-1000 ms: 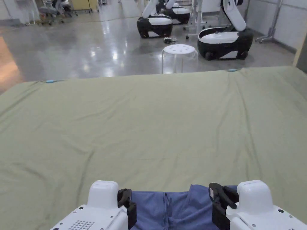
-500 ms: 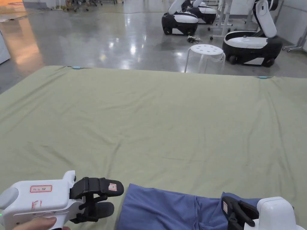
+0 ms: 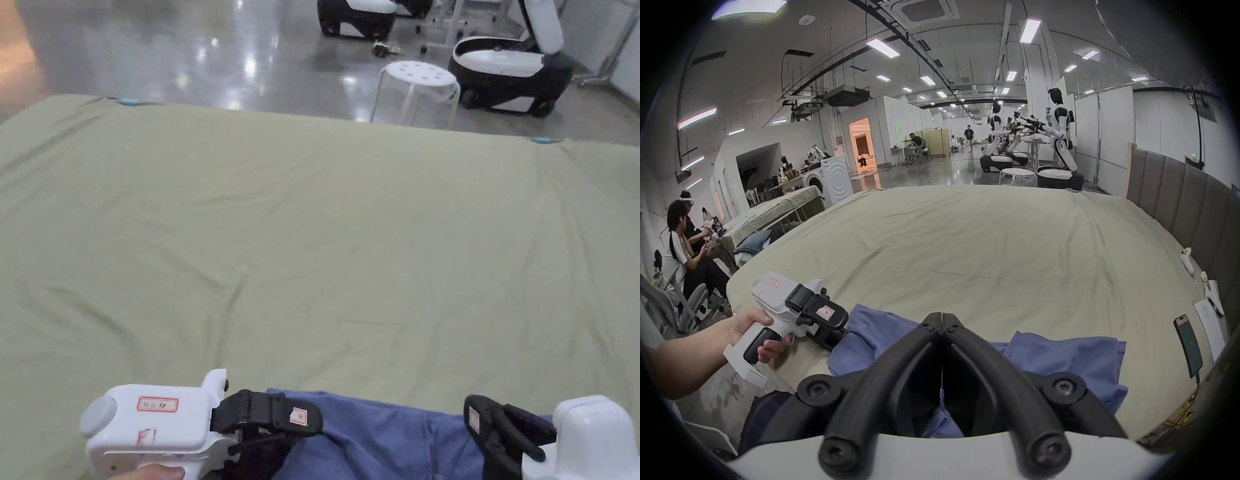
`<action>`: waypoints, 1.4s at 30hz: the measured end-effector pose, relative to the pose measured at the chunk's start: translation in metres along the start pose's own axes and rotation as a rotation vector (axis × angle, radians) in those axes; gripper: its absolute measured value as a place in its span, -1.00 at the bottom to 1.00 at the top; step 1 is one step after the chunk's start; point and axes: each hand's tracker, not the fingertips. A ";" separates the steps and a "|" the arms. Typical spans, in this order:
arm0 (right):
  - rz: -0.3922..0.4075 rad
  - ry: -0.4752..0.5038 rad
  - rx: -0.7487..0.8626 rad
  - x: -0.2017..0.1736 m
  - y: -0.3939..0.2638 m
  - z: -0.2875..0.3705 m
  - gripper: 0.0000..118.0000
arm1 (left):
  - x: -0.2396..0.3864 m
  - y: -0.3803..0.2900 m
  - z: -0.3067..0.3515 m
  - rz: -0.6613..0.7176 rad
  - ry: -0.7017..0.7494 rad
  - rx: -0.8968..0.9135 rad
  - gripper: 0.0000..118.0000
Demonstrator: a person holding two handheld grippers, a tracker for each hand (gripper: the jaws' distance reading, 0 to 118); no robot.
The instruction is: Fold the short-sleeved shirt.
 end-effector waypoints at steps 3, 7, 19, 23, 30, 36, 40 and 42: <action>-0.015 0.020 0.001 0.000 0.001 0.000 -0.99 | 0.005 -0.005 0.003 -0.011 0.040 0.006 0.32; -0.025 0.022 0.003 0.002 -0.004 0.003 -0.99 | 0.006 -0.011 0.001 -0.067 0.135 0.025 0.04; -0.094 0.017 0.038 0.019 -0.007 0.021 -0.99 | 0.060 -0.047 0.000 -0.228 0.516 0.156 -0.70; -0.115 0.028 0.077 0.027 -0.006 0.032 -0.99 | 0.065 -0.055 0.028 -0.214 0.641 0.269 -0.71; -0.113 0.009 0.111 0.049 -0.012 0.052 -0.99 | 0.141 -0.090 0.016 -0.345 0.761 0.416 -0.71; -0.085 -0.110 0.103 0.083 -0.015 0.069 -0.99 | 0.202 -0.127 -0.102 -0.518 0.759 0.423 -0.69; -0.088 -0.165 0.081 0.112 -0.019 0.081 -0.99 | 0.189 -0.143 -0.213 -0.539 0.759 0.409 -0.69; -0.122 -0.167 0.070 0.125 -0.021 0.087 -0.99 | 0.167 -0.142 -0.259 -0.573 0.871 0.386 -0.69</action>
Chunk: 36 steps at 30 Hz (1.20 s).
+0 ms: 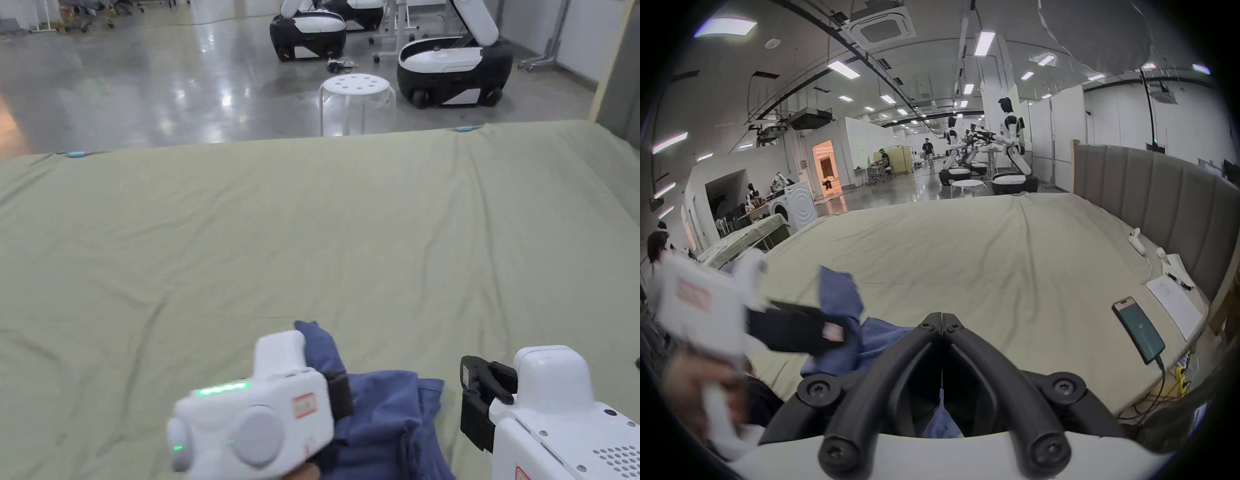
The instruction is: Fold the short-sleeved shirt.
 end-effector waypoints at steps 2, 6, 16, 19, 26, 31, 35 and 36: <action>-0.016 -0.009 0.002 0.011 -0.001 0.006 -0.99 | 0.013 -0.017 -0.034 -0.081 0.077 -0.047 -0.69; -0.017 -0.022 0.019 0.025 -0.001 0.014 -0.99 | 0.017 -0.028 -0.041 -0.103 0.063 -0.029 -0.30; -0.065 0.009 0.063 0.043 0.004 0.013 -0.99 | -0.026 0.033 0.053 0.029 -0.056 0.252 0.17; -0.077 0.017 0.051 0.044 0.003 0.010 -0.99 | -0.052 0.020 0.004 0.132 -0.029 0.100 -0.91; -0.044 0.023 0.012 0.041 0.003 0.008 -0.99 | 0.011 -0.039 -0.051 0.008 -0.221 -0.075 -0.91; -0.024 0.087 -0.086 0.030 0.008 -0.011 -0.99 | -0.005 -0.039 -0.038 0.059 -0.210 -0.067 -0.91; -0.027 0.236 -0.205 -0.001 0.000 -0.059 -0.99 | -0.031 -0.020 0.022 -0.010 -0.169 0.036 -0.55; -0.076 0.279 -0.226 -0.006 -0.003 -0.072 -0.99 | -0.039 -0.016 0.035 0.004 -0.175 0.056 -0.15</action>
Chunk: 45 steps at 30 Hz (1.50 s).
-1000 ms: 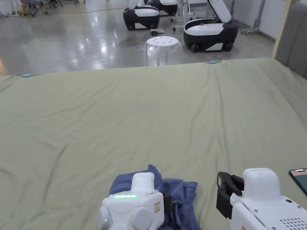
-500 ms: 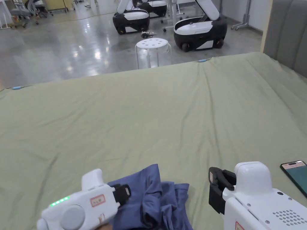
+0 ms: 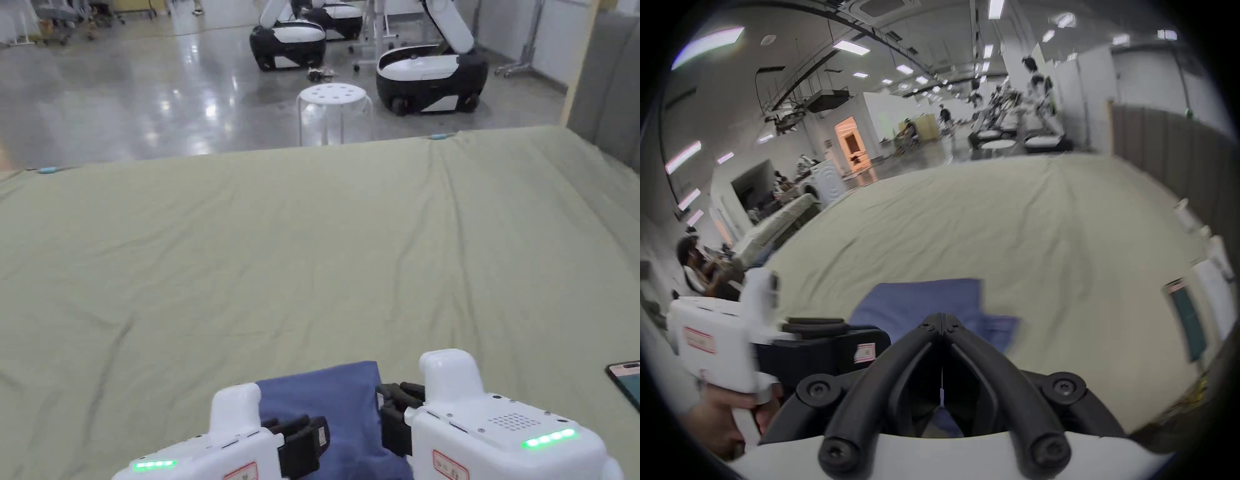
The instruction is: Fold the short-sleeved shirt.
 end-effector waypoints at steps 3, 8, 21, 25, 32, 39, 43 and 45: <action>-0.073 0.074 -0.088 0.000 -0.010 -0.046 -0.99 | -0.033 0.006 0.038 0.038 0.043 0.083 0.31; -0.059 -0.100 -0.220 0.028 -0.038 -0.074 -0.99 | -0.120 0.001 0.046 0.346 -0.042 0.022 0.32; -0.111 -0.155 -0.187 0.022 -0.030 -0.057 -0.99 | -0.105 -0.010 -0.085 0.440 -0.196 -0.257 -0.60; -0.107 -0.131 -0.144 0.012 -0.019 -0.045 -0.99 | -0.102 0.022 -0.050 0.233 -0.160 -0.212 -0.64; -0.093 -0.073 -0.101 -0.027 -0.001 -0.045 -0.99 | -0.253 0.083 0.032 0.133 0.092 -0.298 -0.64; -0.068 -0.050 -0.127 -0.059 -0.004 -0.064 -0.99 | -0.419 0.126 0.168 0.211 0.415 -0.222 -0.64; -0.049 -0.044 -0.145 -0.073 -0.007 -0.073 -0.99 | -0.487 0.124 0.208 0.378 0.397 -0.247 -0.63; -0.041 -0.039 -0.149 -0.078 -0.007 -0.076 -0.99 | -0.488 0.121 0.209 0.454 0.322 -0.216 -0.45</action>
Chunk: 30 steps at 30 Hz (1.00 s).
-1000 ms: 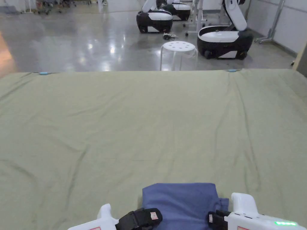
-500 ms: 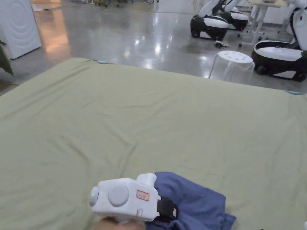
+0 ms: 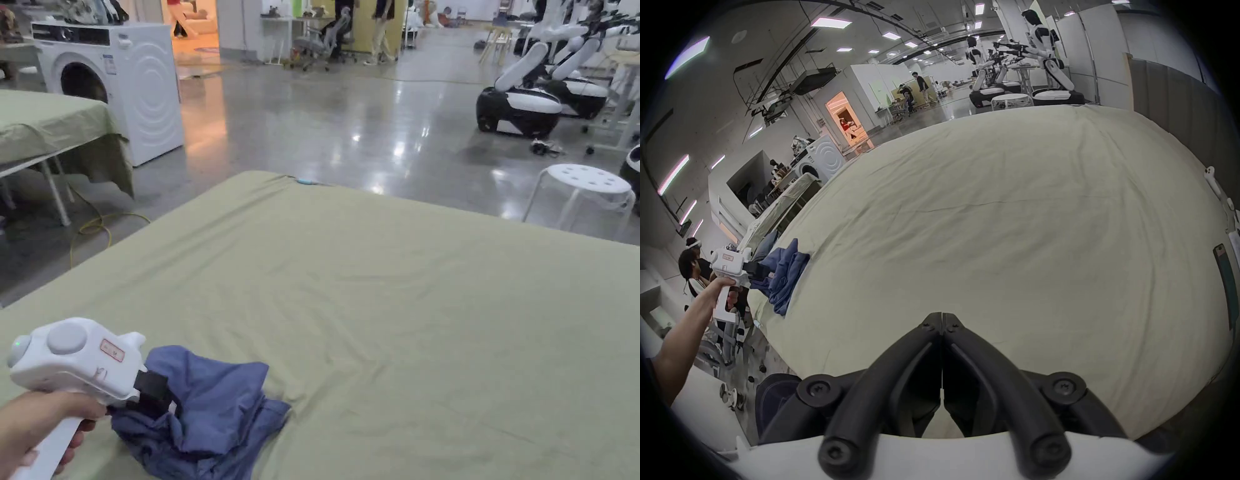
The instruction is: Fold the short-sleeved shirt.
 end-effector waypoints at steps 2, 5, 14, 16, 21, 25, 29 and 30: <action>0.006 0.006 -0.004 -0.004 0.000 -0.002 -0.99 | 0.011 -0.011 -0.001 -0.047 0.043 0.043 -0.06; 0.019 0.016 -0.013 -0.006 0.002 0.001 -0.99 | 0.011 -0.014 0.024 -0.034 0.064 0.075 0.21; 0.143 -0.038 0.093 -0.002 0.014 0.034 -0.99 | 0.094 -0.048 0.118 -0.305 0.399 0.375 0.33; 0.178 -0.081 0.145 0.001 0.025 0.043 -0.99 | 0.151 -0.071 0.112 -0.377 0.345 0.435 0.31; 0.275 -0.181 0.434 0.008 0.065 0.079 -0.99 | 0.281 -0.136 0.073 -0.613 0.277 0.847 -0.66; 0.336 -0.251 0.662 0.011 0.091 0.098 -0.99 | 0.366 -0.162 0.043 -0.593 0.152 0.959 -0.92; 0.325 -0.299 0.636 0.007 0.109 0.109 -0.98 | 0.439 -0.190 0.032 -0.692 0.151 0.980 -0.92; 0.321 -0.295 0.668 0.007 0.105 0.118 -0.98 | 0.450 -0.200 0.037 -0.682 0.100 1.002 -0.92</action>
